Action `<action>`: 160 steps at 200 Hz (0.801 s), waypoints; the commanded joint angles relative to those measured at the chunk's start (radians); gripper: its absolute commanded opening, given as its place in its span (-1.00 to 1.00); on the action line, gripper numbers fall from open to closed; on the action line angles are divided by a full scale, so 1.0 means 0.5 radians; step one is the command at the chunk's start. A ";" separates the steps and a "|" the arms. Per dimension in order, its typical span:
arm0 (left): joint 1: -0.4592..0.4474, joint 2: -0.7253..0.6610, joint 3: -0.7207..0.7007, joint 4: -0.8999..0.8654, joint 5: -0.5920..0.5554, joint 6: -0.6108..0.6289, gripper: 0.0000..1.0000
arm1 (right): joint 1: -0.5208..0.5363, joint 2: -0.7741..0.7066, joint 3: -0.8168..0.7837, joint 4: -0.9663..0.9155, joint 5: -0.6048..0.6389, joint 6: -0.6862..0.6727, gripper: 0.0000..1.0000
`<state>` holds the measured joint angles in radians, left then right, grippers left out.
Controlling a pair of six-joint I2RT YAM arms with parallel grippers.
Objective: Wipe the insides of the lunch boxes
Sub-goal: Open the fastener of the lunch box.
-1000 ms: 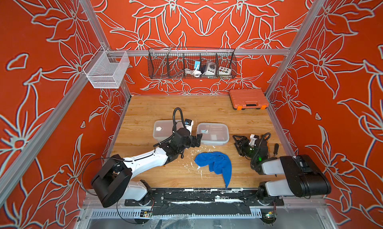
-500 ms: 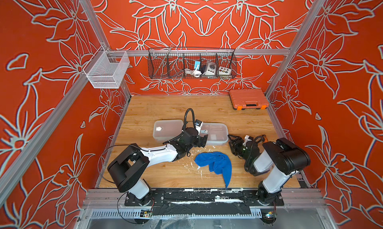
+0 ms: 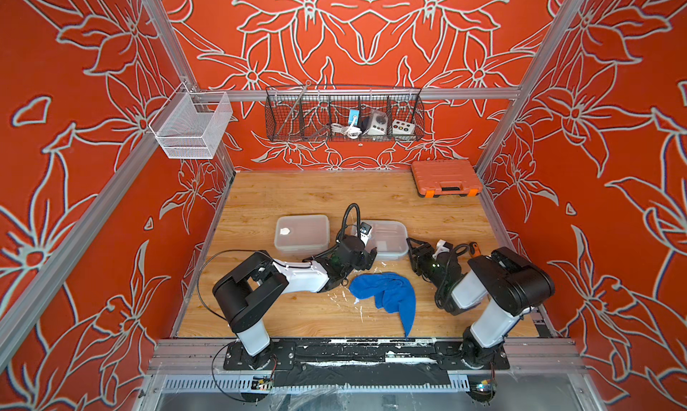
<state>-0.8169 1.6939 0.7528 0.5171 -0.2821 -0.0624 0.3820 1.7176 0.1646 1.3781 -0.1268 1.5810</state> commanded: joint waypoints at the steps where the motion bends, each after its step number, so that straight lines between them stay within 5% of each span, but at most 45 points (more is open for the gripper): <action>1: -0.029 0.044 -0.024 0.024 -0.063 0.039 0.63 | 0.026 0.056 0.097 0.069 0.070 0.083 0.19; 79: -0.038 0.065 -0.014 0.015 -0.070 0.106 0.58 | 0.046 0.125 0.175 0.068 0.097 0.100 -0.15; 160: -0.044 0.106 -0.012 -0.010 -0.056 0.135 0.55 | 0.043 0.232 0.207 0.067 0.117 -0.051 -0.80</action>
<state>-0.8326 1.7210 0.7528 0.5491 -0.3035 -0.0097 0.3988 1.8206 0.2680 1.3922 -0.0814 1.5867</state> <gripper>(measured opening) 0.777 0.153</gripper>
